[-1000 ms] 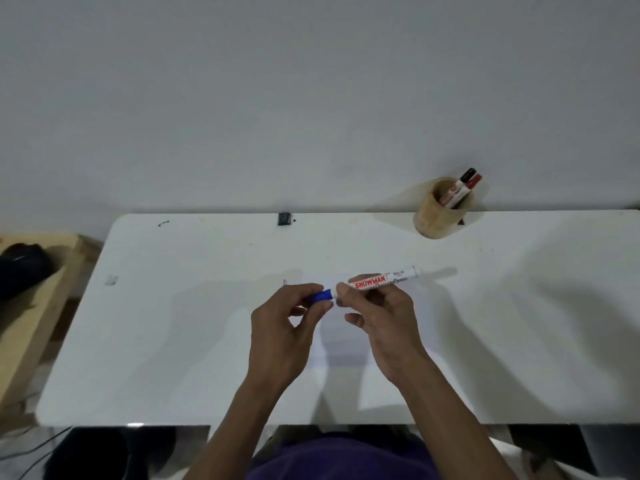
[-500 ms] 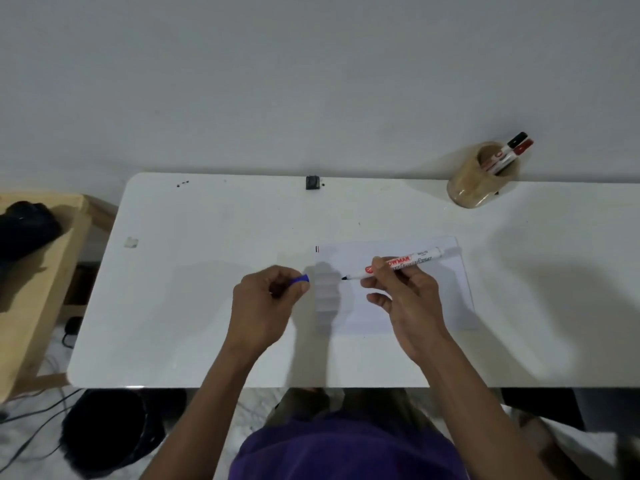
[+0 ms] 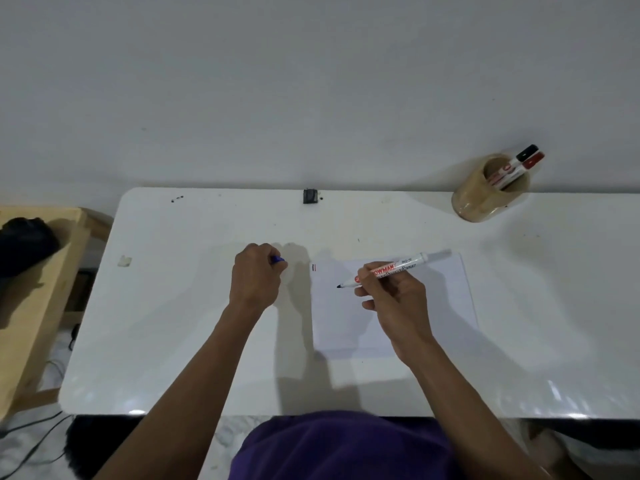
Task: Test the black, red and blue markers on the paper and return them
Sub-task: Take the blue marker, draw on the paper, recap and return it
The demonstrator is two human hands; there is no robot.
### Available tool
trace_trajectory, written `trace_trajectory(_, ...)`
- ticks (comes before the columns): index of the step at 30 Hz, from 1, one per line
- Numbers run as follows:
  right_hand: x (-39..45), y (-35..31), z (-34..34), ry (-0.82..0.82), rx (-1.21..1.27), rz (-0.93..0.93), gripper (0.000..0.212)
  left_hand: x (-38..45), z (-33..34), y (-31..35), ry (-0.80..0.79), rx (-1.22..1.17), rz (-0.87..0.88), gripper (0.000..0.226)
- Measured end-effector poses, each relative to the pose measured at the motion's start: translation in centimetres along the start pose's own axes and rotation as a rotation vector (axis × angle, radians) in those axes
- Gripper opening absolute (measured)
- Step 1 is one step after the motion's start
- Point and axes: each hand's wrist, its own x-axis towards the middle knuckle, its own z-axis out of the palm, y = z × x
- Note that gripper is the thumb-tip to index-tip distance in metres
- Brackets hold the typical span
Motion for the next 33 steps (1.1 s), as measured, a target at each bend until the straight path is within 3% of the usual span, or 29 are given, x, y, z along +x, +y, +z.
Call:
trace_trajectory(4, 1.1, -0.1, -0.3, -0.009, -0.031, -0.039, 0.009, 0.1, 0.5, 0.0, -0.016, -0.016, -0.021, 0.012)
trace_trajectory(6, 1.5, -0.1, -0.3, -0.019, -0.039, -0.055, 0.007, -0.3, 0.4, 0.4, -0.005, -0.016, -0.032, 0.025)
trace_trajectory(9, 2.3, 0.1, -0.4, -0.076, -0.08, -0.113, 0.011, -2.6, 0.1, 1.1, 0.153, -0.04, -0.07, 0.041)
trace_trajectory(12, 3.4, 0.1, -0.3, -0.141, -0.124, -0.156, 0.013, -6.2, 1.0, 0.8, 0.274, 0.032, 0.124, 0.039)
trace_trajectory(17, 5.5, 0.2, 0.9, -0.176, -0.212, -0.241, 0.014, -9.3, 4.7, -1.0, 0.099, 0.264, 0.408, 0.049)
trace_trajectory(33, 7.3, 2.1, 1.9, -0.147, -0.325, -0.237, 0.015, -9.3, 6.9, -2.3, 0.161, 0.391, 0.462, 0.051)
